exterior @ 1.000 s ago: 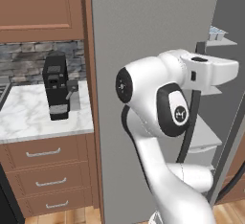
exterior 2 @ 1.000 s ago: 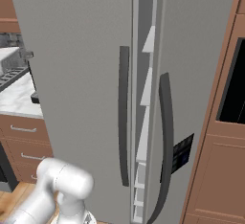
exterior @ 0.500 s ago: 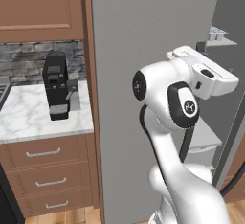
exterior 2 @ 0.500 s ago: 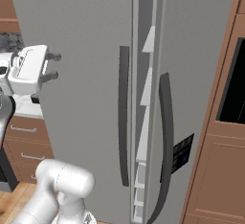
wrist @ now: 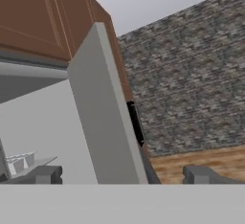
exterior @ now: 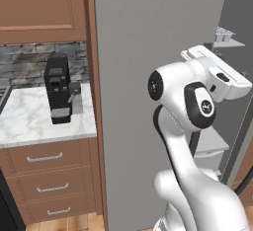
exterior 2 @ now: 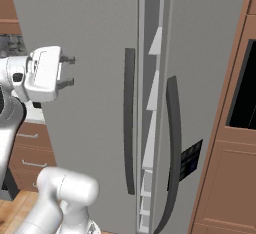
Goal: Open the freezer door, pick up the ice cube tray from the freezer, and place it on the dining counter.
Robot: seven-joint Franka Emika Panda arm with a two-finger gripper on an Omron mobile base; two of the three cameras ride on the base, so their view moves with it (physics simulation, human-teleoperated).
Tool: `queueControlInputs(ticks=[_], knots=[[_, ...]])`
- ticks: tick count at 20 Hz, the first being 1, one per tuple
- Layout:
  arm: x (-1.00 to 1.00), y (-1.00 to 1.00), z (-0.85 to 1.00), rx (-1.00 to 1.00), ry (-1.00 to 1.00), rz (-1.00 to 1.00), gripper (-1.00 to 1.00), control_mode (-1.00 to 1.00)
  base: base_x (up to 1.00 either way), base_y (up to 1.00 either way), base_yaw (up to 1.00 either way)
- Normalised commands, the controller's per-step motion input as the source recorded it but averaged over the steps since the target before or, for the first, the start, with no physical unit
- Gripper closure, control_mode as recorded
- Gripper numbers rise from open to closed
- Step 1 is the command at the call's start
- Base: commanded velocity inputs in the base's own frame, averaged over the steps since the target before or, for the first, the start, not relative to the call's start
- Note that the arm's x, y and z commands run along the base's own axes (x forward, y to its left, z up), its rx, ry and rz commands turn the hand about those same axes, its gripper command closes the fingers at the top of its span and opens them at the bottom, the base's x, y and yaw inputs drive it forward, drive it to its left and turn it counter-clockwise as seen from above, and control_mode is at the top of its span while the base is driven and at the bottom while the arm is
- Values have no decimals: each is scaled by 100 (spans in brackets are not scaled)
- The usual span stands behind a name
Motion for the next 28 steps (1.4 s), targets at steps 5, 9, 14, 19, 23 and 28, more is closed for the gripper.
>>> queueControlInputs(ticks=[5, 9, 14, 19, 23, 28], knots=[[14, -30, 0, 0, 0, 0, -100, -100, 0, 0, 0], [18, -44, 0, 0, 0, -1, -100, -100, 0, 0, 0], [11, -46, 0, 0, -1, -1, -100, -100, 0, 0, 0], [12, -38, -12, 0, -5, -11, -100, -100, 0, 0, 0], [20, -36, -11, 0, -6, -12, -100, -100, 0, 0, 0], [50, -30, -3, 1, -1, -2, -100, -100, 0, 0, 0]])
